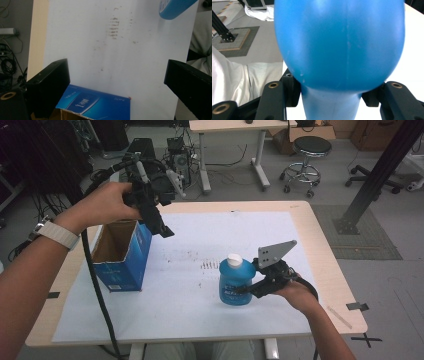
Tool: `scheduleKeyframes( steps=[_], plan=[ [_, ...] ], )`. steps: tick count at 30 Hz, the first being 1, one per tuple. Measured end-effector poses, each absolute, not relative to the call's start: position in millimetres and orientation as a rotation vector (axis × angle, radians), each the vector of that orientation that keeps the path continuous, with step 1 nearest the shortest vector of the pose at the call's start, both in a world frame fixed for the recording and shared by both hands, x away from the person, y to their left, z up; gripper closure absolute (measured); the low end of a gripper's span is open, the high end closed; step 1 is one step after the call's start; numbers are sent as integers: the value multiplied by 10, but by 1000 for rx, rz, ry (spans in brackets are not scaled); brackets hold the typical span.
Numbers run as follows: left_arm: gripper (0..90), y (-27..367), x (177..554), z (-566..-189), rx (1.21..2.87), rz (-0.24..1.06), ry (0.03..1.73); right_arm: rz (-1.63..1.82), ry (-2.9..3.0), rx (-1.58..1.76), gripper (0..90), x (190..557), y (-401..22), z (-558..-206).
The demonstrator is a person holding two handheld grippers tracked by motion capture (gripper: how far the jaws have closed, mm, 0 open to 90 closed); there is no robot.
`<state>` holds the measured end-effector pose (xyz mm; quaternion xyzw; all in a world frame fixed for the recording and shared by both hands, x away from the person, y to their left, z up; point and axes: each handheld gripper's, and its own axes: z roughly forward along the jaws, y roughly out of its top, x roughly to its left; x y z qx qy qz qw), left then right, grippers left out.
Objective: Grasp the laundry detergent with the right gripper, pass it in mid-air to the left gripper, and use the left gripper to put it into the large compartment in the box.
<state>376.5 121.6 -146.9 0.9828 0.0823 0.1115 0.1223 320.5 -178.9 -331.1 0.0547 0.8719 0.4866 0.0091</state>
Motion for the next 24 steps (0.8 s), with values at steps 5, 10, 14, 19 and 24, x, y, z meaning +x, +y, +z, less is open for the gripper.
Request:
scheduleKeyframes(
  steps=[5, 10, 14, 19, 24],
  plan=[
    [70, 1152, 3623, -1429, 2873, 301, 204, 1513, 2719, 172, 447, 3214, -1752, -3217],
    [71, 1123, 3540, -1403, 2873, 288, 191, 1507, 2719, 176, 446, 3224, -1715, -3179],
    [70, 1095, 3443, -1380, 2877, 281, 178, 1504, 2717, 182, 447, 3235, -1679, -3155],
    [71, 1054, 3320, -1368, 2870, 263, 152, 1494, 2719, 179, 447, 3245, -1625, -3110],
    [71, 1018, 3244, -1362, 2881, 246, 129, 1490, 2719, 162, 447, 3253, -1557, -3076]
  ],
)
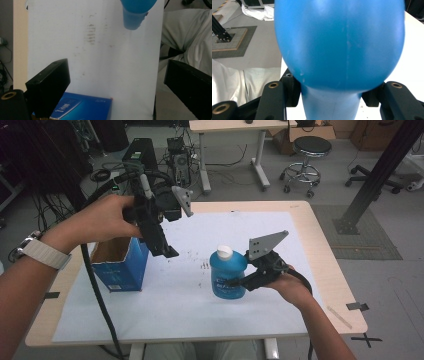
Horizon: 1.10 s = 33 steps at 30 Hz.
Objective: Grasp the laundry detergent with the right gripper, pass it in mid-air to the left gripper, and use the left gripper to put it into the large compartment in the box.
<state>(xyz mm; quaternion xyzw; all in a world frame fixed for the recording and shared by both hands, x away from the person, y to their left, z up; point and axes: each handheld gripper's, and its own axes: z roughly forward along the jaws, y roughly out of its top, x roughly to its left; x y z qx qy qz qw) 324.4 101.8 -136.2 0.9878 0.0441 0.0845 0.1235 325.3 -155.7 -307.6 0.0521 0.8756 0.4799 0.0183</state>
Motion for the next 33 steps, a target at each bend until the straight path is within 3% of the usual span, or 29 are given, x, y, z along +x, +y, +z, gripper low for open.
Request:
scheduleKeyframes(
  steps=[22, 33],
  plan=[
    [72, 859, 3155, -1413, 2931, 101, 88, 1504, 2745, 89, 448, 3301, -1222, -3026],
    [69, 825, 3147, -1418, 2943, 91, 96, 1511, 2768, 49, 448, 3322, -1068, -3013]
  ],
)
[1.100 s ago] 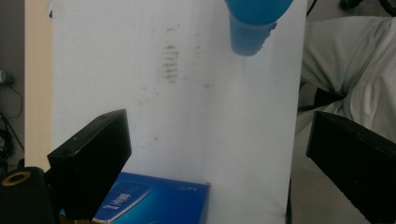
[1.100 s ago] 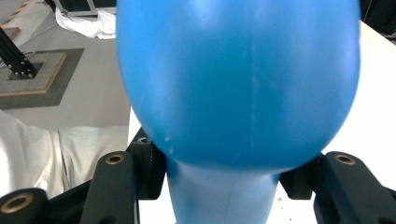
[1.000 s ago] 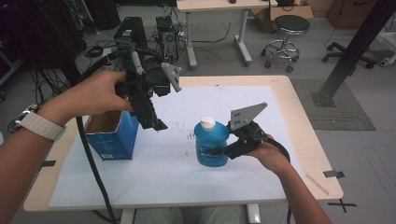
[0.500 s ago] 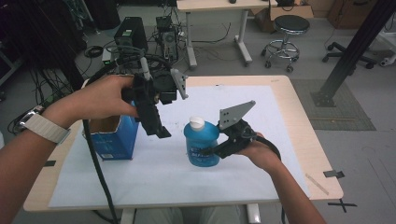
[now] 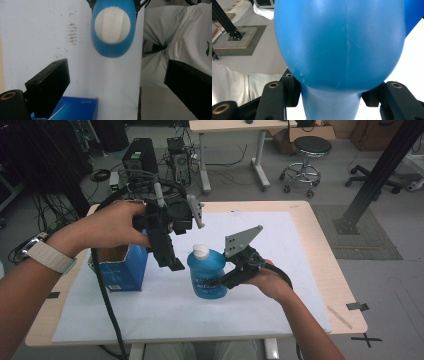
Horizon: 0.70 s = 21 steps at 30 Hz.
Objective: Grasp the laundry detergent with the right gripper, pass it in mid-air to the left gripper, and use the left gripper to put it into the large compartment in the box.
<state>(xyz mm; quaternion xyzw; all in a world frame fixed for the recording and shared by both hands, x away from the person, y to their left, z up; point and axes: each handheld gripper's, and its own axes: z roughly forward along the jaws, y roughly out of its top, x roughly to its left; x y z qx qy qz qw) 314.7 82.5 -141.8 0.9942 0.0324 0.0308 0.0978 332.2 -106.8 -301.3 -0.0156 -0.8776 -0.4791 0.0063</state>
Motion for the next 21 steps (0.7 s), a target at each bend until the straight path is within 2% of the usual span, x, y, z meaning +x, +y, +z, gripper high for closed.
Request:
scheduleKeyframes(
  steps=[21],
  plan=[
    [69, 696, 3132, -1504, 2959, 63, 40, -1491, -2714, 1, 447, 3310, -931, -2998]
  ],
)
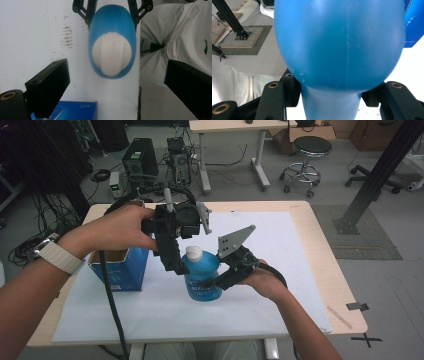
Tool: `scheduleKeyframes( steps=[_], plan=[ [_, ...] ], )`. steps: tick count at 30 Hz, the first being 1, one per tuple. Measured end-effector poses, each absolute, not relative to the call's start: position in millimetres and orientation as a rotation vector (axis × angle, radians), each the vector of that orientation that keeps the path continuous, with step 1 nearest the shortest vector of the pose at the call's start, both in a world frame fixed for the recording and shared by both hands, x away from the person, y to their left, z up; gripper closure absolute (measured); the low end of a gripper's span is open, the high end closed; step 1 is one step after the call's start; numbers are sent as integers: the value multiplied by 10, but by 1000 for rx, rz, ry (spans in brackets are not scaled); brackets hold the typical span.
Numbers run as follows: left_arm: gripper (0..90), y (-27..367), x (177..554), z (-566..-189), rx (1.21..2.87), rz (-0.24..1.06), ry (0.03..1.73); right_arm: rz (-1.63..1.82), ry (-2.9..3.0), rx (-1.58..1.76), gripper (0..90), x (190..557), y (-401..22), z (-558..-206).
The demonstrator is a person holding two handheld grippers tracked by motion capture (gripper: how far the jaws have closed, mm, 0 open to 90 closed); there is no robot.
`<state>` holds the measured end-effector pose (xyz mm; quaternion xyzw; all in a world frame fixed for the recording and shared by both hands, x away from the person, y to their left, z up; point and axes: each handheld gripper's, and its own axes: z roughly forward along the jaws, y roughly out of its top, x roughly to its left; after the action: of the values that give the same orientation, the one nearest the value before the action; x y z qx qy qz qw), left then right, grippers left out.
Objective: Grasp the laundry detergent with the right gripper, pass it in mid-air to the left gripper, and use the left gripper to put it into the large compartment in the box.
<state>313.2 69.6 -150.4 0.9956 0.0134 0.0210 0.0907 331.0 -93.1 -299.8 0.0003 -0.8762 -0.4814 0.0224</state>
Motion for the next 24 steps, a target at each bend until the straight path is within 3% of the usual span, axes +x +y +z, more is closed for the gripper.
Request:
scheduleKeyframes(
  steps=[24],
  plan=[
    [72, 615, 3143, -1641, 2966, 45, 16, -1493, -2704, 33, 446, 3280, -850, -2930]
  ],
)
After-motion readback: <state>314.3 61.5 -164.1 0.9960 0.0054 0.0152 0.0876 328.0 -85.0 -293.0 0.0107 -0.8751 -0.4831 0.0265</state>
